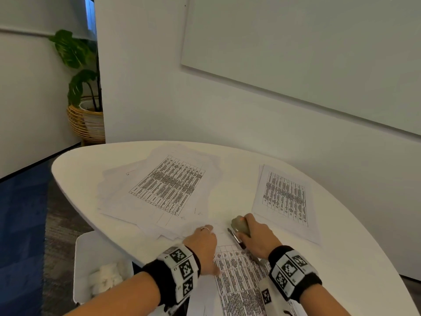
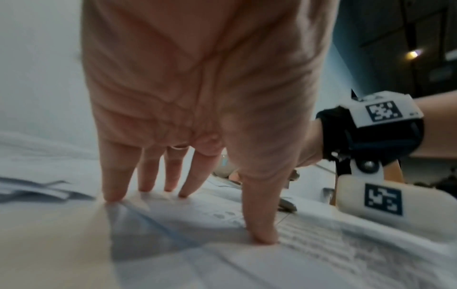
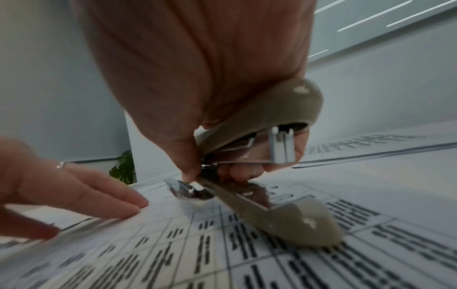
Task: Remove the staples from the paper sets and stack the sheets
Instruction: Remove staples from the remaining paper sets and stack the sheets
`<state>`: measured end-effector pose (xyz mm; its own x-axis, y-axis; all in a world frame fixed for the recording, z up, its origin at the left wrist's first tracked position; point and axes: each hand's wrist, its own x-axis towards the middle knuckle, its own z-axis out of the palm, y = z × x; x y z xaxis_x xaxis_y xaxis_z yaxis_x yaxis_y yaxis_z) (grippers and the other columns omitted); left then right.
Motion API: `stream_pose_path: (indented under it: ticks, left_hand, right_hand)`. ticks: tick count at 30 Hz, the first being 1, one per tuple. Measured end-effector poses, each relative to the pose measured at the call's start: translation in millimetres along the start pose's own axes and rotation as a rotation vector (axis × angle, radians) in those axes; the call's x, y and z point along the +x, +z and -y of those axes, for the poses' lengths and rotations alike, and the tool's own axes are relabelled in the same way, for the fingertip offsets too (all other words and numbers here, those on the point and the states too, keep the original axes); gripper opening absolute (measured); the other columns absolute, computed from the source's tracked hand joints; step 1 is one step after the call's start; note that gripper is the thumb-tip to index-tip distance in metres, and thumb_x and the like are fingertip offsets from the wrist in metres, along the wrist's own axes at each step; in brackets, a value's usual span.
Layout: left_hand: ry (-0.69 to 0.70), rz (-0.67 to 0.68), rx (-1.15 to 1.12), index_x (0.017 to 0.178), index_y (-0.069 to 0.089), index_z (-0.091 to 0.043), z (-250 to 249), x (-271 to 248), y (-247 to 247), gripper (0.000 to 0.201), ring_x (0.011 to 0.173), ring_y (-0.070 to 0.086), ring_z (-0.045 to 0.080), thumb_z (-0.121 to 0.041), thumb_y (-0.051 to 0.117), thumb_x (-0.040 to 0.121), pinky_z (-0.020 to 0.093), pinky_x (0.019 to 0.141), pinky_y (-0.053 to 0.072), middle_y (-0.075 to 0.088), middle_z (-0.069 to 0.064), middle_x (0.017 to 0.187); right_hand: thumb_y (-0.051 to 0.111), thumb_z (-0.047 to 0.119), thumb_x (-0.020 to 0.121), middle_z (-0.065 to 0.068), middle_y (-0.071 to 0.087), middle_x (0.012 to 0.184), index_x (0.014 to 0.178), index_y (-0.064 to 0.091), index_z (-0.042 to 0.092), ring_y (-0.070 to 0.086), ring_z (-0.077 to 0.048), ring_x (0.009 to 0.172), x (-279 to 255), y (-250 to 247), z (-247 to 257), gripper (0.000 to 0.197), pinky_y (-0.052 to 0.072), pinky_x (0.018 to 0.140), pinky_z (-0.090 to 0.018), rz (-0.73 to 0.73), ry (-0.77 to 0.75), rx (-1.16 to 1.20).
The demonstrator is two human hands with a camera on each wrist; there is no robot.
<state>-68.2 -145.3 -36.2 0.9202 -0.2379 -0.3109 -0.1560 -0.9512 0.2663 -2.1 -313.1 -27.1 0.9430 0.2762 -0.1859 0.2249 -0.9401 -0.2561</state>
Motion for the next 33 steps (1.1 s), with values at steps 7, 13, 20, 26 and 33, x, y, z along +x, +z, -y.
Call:
stream_pose_path:
  ticks: [7, 13, 20, 26, 33]
  left_hand:
    - [0.020, -0.008, 0.073, 0.147, 0.025, -0.010, 3.1, -4.1, 1.5, 0.087, 0.140, 0.023, 0.026, -0.055, 0.061, 0.083, 0.044, 0.110, 0.033, 0.018, 0.006, 0.156]
    - [0.018, 0.011, 0.163, 0.147, 0.026, -0.013, 2.8, -2.0, 3.5, 0.086, 0.137, 0.025, 0.028, -0.057, 0.060, 0.083, 0.044, 0.107, 0.036, 0.022, 0.008, 0.153]
    - [0.016, -0.012, 0.190, 0.147, 0.027, -0.013, 2.5, 0.6, 3.9, 0.087, 0.136, 0.025, 0.029, -0.058, 0.061, 0.081, 0.044, 0.106, 0.036, 0.023, 0.008, 0.152]
    - [0.018, -0.015, 0.213, 0.146, 0.028, -0.011, 2.9, 2.3, 6.1, 0.086, 0.133, 0.028, 0.029, -0.058, 0.060, 0.082, 0.043, 0.104, 0.037, 0.026, 0.009, 0.149]
    - [0.016, -0.026, 0.214, 0.144, 0.029, -0.011, 2.9, 2.8, 9.4, 0.084, 0.133, 0.028, 0.029, -0.058, 0.060, 0.082, 0.043, 0.104, 0.037, 0.026, 0.009, 0.149]
  right_hand:
    - [0.047, 0.032, 0.095, -0.009, 0.060, 0.111, 0.124, 0.035, 0.016, 0.051, -0.022, 0.082, 1.9, 14.0, 18.9, 0.036, 0.044, 0.071, -0.031, 0.031, 0.012, -0.184]
    - [0.043, 0.025, 0.096, -0.008, 0.060, 0.110, 0.124, 0.035, 0.017, 0.048, -0.021, 0.080, 4.1, 14.7, 31.7, 0.031, 0.041, 0.069, -0.030, 0.025, 0.003, -0.260]
    - [0.048, 0.026, 0.092, -0.002, 0.059, 0.112, 0.127, 0.035, 0.027, 0.058, -0.024, 0.100, 12.5, 7.1, 29.1, 0.037, 0.043, 0.081, -0.034, 0.058, -0.053, -0.356]
    - [0.047, 0.027, 0.094, -0.005, 0.059, 0.109, 0.128, 0.032, 0.023, 0.054, -0.023, 0.085, 5.1, 12.4, 28.7, 0.037, 0.044, 0.072, -0.032, 0.047, -0.040, -0.317]
    - [0.042, 0.027, 0.097, -0.008, 0.060, 0.108, 0.123, 0.034, 0.013, 0.056, -0.024, 0.087, -7.0, 20.6, 38.0, 0.031, 0.041, 0.070, -0.030, 0.030, 0.064, -0.237]
